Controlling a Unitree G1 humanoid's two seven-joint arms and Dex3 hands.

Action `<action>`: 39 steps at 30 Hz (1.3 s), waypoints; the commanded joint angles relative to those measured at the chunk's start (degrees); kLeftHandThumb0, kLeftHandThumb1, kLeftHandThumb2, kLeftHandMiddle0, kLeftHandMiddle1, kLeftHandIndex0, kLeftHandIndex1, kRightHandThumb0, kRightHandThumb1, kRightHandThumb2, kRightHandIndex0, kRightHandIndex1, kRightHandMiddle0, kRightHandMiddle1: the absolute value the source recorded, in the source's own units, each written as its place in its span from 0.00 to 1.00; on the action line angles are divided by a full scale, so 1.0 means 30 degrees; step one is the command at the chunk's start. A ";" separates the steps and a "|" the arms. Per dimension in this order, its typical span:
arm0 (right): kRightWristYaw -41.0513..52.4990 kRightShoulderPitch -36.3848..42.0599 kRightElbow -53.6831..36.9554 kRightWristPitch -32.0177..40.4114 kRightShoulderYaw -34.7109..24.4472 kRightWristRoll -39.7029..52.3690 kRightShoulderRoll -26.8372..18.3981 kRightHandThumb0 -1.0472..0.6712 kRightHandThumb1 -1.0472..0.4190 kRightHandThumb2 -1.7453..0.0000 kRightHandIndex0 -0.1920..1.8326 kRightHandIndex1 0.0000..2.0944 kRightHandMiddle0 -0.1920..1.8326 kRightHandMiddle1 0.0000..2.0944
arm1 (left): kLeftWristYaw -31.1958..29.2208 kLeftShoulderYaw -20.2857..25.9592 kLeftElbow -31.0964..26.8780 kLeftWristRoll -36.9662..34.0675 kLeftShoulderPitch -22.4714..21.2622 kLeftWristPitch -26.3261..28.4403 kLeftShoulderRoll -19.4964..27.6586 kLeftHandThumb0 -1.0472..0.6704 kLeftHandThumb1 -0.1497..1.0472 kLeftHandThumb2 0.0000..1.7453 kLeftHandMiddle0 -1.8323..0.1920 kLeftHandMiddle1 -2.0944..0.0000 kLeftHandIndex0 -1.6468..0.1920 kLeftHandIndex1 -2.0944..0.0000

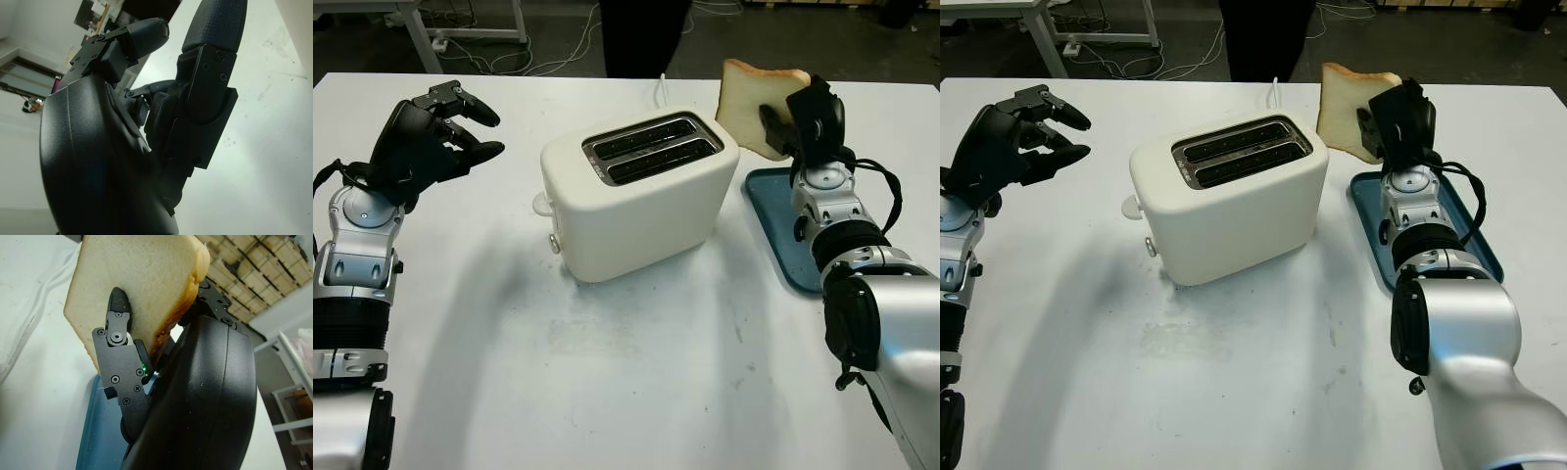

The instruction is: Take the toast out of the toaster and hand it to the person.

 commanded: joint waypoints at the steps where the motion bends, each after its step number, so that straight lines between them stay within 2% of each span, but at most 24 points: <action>1: 0.0014 -0.0060 0.0037 -0.0295 -0.0068 0.0013 0.0051 0.54 0.09 0.78 0.44 0.83 0.30 0.83 | 0.0079 0.0105 -0.0038 -0.0069 0.0210 0.0022 -0.0038 0.00 0.89 0.07 0.67 0.37 0.67 0.41; 12: 0.0269 0.0016 0.0036 -0.0604 0.0055 -0.0164 0.0022 0.54 0.09 0.79 0.44 0.83 0.31 0.83 | 0.0226 0.0018 0.0023 0.0214 0.0260 -0.0248 0.0057 0.00 0.89 0.09 0.67 0.36 0.67 0.41; 35: 0.0238 0.0008 0.0010 -0.0678 0.0030 -0.0470 0.0034 0.54 0.09 0.79 0.45 0.83 0.32 0.83 | 0.0058 0.0274 -0.0170 -0.0523 0.0272 0.0420 -0.0182 0.00 0.89 0.04 0.67 0.36 0.67 0.41; 39: 0.0268 0.0015 0.0007 -0.0746 -0.0045 -0.0404 0.0047 0.53 0.09 0.79 0.46 0.83 0.32 0.83 | 0.0178 0.0065 -0.0054 -0.0145 0.0252 0.0055 0.0020 0.00 0.89 0.06 0.67 0.36 0.67 0.41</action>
